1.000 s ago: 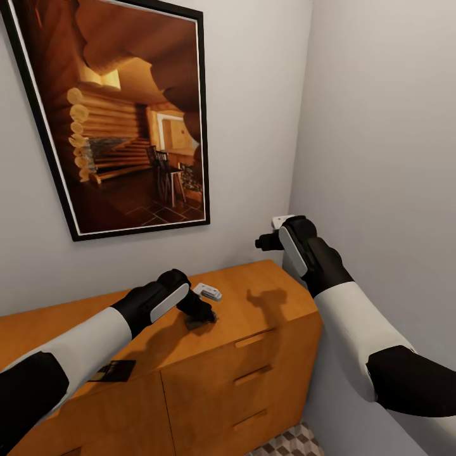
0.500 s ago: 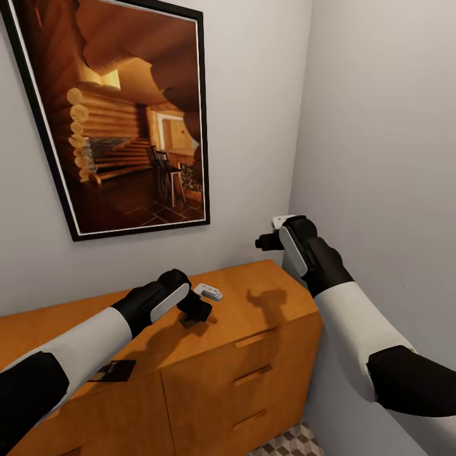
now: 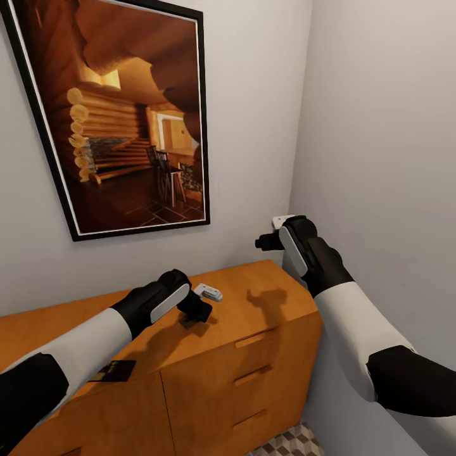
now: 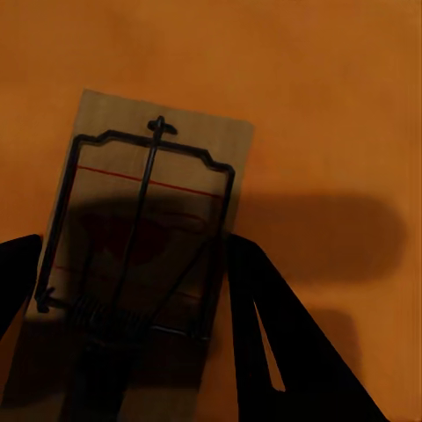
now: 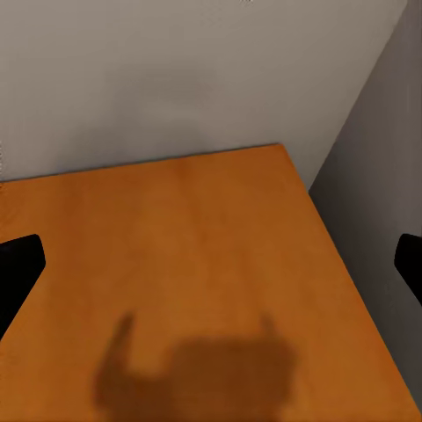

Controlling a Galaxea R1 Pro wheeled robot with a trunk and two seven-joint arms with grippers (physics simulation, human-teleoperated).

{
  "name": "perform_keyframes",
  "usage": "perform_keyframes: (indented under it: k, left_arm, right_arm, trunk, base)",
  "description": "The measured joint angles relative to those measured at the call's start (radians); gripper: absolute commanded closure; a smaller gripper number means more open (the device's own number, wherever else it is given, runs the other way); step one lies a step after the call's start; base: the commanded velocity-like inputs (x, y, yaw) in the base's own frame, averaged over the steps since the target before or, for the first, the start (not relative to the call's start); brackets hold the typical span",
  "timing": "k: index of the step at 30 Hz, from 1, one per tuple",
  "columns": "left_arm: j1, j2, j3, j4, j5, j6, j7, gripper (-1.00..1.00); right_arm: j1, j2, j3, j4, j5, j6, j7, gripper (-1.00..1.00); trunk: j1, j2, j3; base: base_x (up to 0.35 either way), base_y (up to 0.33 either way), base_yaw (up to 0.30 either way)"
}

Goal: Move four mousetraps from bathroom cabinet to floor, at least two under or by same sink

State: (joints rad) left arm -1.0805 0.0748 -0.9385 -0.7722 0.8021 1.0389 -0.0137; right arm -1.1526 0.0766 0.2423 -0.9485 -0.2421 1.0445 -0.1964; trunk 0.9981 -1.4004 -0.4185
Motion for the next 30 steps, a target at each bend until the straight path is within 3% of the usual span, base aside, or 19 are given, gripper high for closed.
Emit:
perform_keyframes:
  k: [7, 14, 26, 30]
  left_arm:
    - [0.015, 0.003, 0.05, -0.009, -0.001, 0.005, 0.001, 1.0]
    - [0.055, 0.007, 0.113, -0.056, -0.044, 0.007, 0.003, 1.0]
    - [0.088, 0.01, 0.13, -0.111, -0.087, 0.007, 0.003, 1.0]
    - [0.089, 0.012, 0.152, -0.103, -0.071, 0.006, 0.002, 1.0]
  right_arm:
    - [0.0, 0.0, 0.0, 0.0, 0.001, 0.0, -0.001, -1.0]
    - [0.0, 0.0, -0.001, -0.005, 0.001, 0.0, -0.001, -1.0]
    - [0.0, 0.0, 0.0, -0.009, 0.001, 0.0, -0.002, -1.0]
    - [0.0, 0.0, 0.0, -0.01, 0.001, 0.0, -0.002, -1.0]
  trunk:
    - [0.0, 0.0, 0.0]
    - [0.0, 0.0, 0.0]
    - [0.0, 0.0, 0.0]
    - [0.0, 0.0, 0.0]
  base:
    - [0.0, 0.0, 0.0]
    - [0.0, 0.0, 0.0]
    - [0.0, 0.0, 0.0]
    - [0.0, 0.0, 0.0]
